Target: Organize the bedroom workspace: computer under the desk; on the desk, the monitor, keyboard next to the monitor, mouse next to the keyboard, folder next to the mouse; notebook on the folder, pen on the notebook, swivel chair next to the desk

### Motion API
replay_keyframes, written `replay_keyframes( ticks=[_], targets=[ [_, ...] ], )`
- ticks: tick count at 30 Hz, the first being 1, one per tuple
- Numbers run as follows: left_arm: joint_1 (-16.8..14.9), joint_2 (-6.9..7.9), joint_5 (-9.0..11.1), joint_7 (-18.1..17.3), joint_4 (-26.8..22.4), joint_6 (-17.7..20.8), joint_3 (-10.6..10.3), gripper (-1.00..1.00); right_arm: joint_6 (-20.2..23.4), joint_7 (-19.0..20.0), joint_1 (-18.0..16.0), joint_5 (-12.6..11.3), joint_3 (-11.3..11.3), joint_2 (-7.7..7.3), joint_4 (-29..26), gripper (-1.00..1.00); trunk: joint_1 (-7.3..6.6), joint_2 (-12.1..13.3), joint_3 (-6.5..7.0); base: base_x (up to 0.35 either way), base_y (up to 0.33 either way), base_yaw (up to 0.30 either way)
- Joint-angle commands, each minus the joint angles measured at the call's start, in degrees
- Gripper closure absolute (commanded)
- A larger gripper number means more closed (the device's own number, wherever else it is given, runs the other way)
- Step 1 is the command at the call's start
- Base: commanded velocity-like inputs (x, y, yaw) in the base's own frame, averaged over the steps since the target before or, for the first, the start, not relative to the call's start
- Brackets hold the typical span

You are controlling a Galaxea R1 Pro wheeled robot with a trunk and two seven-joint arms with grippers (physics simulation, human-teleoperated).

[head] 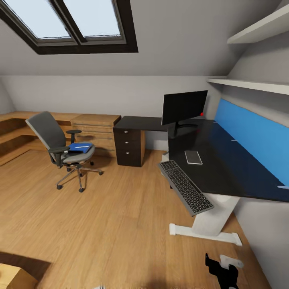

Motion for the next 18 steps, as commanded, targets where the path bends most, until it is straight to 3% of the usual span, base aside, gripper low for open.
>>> replay_keyframes(
  ticks=[1,6,12,18],
  targets=[
    [-0.01,-0.06,0.6,-0.03,-0.08,0.39,0.18,-1.0,-0.21,-0.22,-0.05,0.28,-0.09,-0.01,0.12,-1.0,-0.02,-0.03,-0.1,-0.157,-0.287,0.223],
    [-0.01,-0.02,0.63,0.03,0.07,0.38,0.19,-1.0,-0.15,-0.22,-0.05,0.28,-0.07,0.07,0.18,-1.0,-0.02,-0.03,-0.41,-0.161,-0.287,0.145],
    [-0.01,0.0,0.66,0.01,0.1,0.38,0.19,-1.0,-0.13,-0.21,-0.03,0.32,-0.08,0.09,0.2,-1.0,-0.02,-0.03,-0.9,-0.178,-0.278,0.013],
    [-0.01,0.09,0.83,-0.02,0.07,0.16,0.31,-1.0,-0.22,-0.22,-0.05,0.26,0.0,0.17,0.11,-1.0,-0.02,-0.03,-1.26,-0.246,-0.039,-0.072]
  ],
)
